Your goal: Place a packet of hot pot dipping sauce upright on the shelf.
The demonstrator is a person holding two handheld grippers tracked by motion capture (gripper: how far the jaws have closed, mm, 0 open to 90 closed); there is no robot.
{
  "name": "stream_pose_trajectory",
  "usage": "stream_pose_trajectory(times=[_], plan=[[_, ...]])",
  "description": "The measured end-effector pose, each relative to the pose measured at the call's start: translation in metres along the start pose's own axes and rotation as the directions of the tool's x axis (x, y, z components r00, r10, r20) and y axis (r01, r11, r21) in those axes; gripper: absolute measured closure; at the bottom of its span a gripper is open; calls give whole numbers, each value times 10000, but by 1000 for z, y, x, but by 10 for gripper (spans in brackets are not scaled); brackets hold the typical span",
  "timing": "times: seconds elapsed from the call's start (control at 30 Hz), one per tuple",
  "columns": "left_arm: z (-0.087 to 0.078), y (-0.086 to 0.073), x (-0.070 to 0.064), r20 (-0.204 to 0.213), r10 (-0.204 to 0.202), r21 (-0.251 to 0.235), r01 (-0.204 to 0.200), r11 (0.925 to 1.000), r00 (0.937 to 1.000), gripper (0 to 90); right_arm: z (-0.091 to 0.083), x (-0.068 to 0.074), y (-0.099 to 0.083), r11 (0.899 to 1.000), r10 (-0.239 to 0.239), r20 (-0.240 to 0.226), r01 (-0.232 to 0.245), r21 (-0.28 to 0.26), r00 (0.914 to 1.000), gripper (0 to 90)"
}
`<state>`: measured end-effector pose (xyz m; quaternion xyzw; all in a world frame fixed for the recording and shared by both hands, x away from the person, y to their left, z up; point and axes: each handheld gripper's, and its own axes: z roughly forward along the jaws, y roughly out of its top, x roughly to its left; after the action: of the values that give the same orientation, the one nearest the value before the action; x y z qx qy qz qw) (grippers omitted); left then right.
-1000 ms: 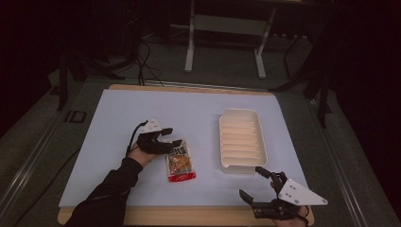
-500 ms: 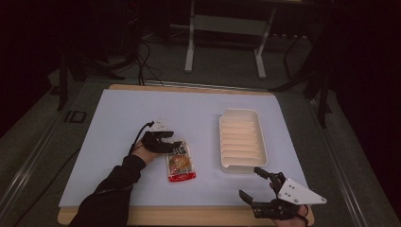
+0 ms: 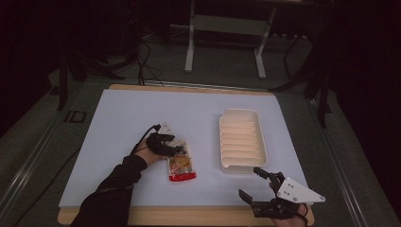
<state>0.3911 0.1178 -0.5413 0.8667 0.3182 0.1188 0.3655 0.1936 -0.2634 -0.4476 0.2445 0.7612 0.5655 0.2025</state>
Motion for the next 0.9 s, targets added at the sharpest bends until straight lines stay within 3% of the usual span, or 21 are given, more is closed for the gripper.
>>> stream_pose_trajectory(times=[0.1,0.17,0.3,0.4,0.47,0.63,0.67,0.8,0.9], plan=[[-1,3,-3,-5,80,226,-80,9997,10000,408,0,0,0,10000,24,2,-24,34,10000,163],[-2,2,-7,93,321,218,-323,9992,9994,531,-1,1,0,10000,3,33,-3,15,10000,163],[-3,4,-10,184,327,320,-332,9989,9993,644,-1,0,0,10000,44,71,-44,41,10000,163],[-3,6,-11,63,399,377,-401,9985,9992,817,-1,0,0,9999,60,59,-61,81,10000,164],[-3,6,-12,106,370,396,-374,9985,9993,873,-1,1,0,10000,52,56,-52,73,10000,163],[-6,9,-13,56,432,378,-434,9983,9991,899,-2,-1,0,9999,103,88,-104,17,9999,181],[-7,9,-14,63,408,350,-410,9985,9991,900,-3,-1,0,9999,94,72,-93,-43,9999,217],[-18,15,-15,106,452,109,-453,9989,9989,900,-3,0,0,9999,-52,0,52,-97,10000,247],[-28,19,-19,33,683,-78,-682,9976,9977,900,-3,1,1,9998,-141,-86,140,-124,9999,217]])
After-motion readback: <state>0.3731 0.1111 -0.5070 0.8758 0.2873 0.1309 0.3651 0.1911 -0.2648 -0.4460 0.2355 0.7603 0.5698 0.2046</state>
